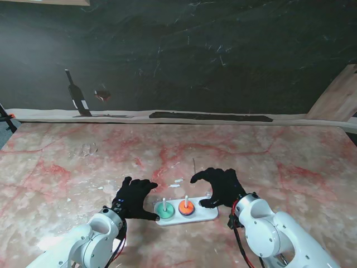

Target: Move the three rings of the Hanoi Tower from the left rod to the right rod

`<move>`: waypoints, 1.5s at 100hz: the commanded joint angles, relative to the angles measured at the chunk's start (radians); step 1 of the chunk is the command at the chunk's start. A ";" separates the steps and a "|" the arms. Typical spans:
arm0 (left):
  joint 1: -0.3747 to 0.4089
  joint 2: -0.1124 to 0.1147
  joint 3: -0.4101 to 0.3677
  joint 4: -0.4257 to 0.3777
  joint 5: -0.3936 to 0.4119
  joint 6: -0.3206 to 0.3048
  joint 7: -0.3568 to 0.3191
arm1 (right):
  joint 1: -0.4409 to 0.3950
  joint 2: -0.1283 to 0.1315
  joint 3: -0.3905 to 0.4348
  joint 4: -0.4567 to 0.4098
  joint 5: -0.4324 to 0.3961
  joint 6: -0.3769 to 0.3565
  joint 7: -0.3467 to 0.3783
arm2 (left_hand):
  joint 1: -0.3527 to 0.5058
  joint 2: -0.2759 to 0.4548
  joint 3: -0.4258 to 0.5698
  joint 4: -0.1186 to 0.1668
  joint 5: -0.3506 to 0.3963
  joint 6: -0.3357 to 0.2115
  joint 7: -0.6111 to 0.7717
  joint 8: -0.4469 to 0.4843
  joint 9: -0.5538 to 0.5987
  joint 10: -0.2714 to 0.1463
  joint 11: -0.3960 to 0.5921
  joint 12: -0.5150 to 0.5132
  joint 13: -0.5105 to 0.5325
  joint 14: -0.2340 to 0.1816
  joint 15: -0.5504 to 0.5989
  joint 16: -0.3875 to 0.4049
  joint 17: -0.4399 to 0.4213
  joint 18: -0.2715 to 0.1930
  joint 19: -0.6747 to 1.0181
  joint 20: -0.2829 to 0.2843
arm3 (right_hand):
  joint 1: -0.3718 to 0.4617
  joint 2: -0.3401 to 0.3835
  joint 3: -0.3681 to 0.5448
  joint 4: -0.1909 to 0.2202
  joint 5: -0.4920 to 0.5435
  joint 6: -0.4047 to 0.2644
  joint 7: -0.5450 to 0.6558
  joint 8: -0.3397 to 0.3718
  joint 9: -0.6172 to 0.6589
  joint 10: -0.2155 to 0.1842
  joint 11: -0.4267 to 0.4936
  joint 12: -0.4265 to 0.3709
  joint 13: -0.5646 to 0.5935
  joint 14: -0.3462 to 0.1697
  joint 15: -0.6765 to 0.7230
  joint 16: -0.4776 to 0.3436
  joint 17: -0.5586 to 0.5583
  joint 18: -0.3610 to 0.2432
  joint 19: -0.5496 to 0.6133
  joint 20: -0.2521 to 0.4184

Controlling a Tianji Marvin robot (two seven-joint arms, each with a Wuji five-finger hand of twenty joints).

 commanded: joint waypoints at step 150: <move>-0.177 0.007 0.215 0.088 0.023 0.043 -0.073 | -0.203 -0.033 0.120 -0.155 0.189 0.195 -0.074 | -0.027 -0.035 0.130 0.034 0.061 -0.011 0.118 0.092 0.092 0.026 0.014 0.083 0.031 0.017 0.054 0.097 -0.006 0.005 0.004 0.048 | 0.000 0.068 -0.066 0.039 0.047 0.030 -0.052 0.003 -0.007 0.016 -0.051 -0.022 -0.046 0.013 -0.026 -0.026 -0.021 -0.026 -0.151 0.106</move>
